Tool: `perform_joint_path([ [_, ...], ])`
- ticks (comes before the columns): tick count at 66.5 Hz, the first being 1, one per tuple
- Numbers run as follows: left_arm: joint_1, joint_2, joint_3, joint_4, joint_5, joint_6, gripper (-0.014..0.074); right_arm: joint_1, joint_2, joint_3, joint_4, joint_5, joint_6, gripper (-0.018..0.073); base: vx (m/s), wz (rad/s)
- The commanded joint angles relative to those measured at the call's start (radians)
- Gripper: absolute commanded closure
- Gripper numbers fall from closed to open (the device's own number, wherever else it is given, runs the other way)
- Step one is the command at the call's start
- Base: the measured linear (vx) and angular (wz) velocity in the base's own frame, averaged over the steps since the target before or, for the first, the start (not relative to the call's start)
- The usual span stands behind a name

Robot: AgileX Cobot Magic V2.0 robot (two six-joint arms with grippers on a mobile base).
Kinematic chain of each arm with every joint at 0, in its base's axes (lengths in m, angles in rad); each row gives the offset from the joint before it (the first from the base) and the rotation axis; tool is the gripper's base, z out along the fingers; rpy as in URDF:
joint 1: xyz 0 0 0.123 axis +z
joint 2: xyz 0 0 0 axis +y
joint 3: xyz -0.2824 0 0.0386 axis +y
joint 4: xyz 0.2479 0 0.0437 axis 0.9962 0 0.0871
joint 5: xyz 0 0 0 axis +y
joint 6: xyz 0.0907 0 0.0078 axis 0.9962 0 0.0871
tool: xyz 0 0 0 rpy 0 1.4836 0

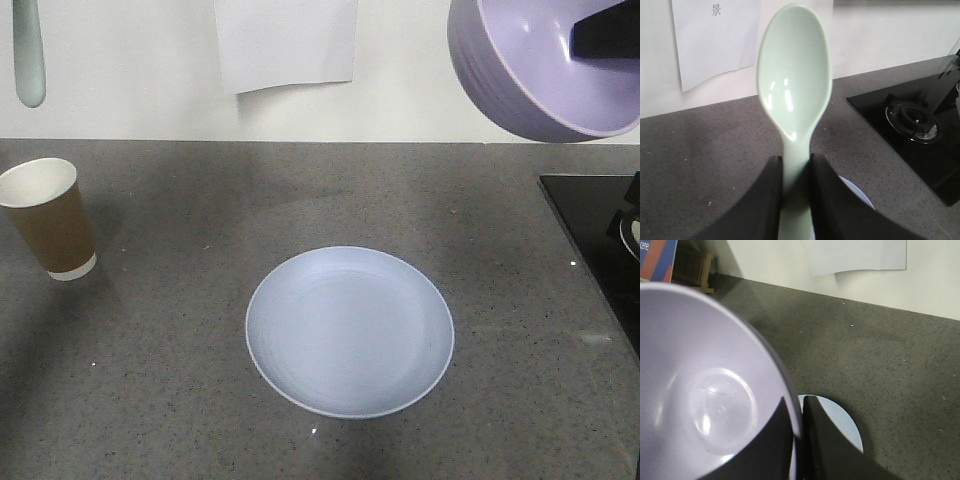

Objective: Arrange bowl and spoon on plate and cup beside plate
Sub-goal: 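Approach and stop with the plate in front of the robot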

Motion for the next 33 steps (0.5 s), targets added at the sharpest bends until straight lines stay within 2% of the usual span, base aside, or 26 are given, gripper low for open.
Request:
perform_joint_path([
  [1,-0.006,-0.016,-0.021,-0.032,-0.062,0.003,0.0603,-0.002,-0.025,-0.027,0.056,-0.025,-0.01,0.0566,0.03,0.01],
  [33,-0.006,-0.016,-0.021,-0.032,-0.062,0.003,0.0603,-0.002,-0.025,-0.027,0.056,-0.026,-0.01,0.0566,0.03,0.01],
])
